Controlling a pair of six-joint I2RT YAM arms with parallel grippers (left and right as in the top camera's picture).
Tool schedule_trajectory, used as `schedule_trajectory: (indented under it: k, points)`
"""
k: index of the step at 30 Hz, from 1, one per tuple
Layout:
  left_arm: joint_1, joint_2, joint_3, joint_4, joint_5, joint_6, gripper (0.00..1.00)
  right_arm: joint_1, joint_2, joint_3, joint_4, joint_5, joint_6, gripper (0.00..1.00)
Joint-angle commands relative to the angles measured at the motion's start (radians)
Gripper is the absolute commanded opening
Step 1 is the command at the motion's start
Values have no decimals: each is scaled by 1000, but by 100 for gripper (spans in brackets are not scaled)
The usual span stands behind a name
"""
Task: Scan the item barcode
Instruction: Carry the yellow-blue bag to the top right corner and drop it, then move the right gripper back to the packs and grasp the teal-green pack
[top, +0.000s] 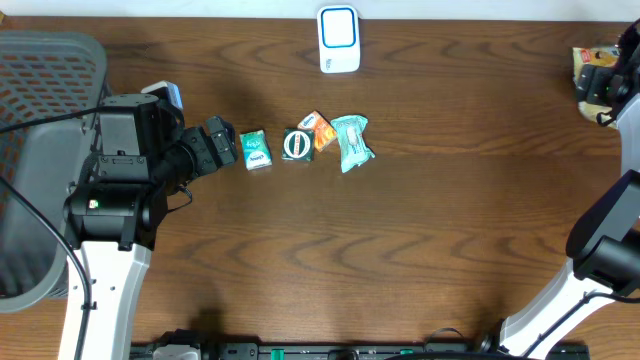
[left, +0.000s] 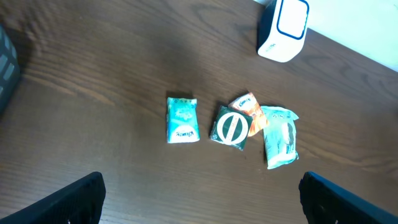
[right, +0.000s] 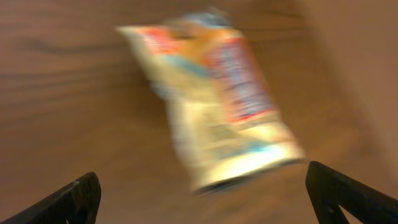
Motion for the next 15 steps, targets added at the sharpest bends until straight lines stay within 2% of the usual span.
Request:
schedule_trajectory:
  k: [1, 5, 8, 12, 15]
  points:
    - [3, -1, 15, 0, -6, 17, 98, 34, 6, 6, -1, -401, 160, 99]
    - [3, -1, 15, 0, -6, 17, 98, 84, 7, 5, -16, -697, 327, 99]
    - [3, -1, 15, 0, -6, 17, 98, 140, 7, 5, -80, -816, 364, 99]
    - [3, -1, 15, 0, -6, 17, 98, 243, 7, 5, -208, -831, 362, 99]
    - [3, -1, 15, 0, -6, 17, 98, 336, 7, -8, -280, -793, 304, 99]
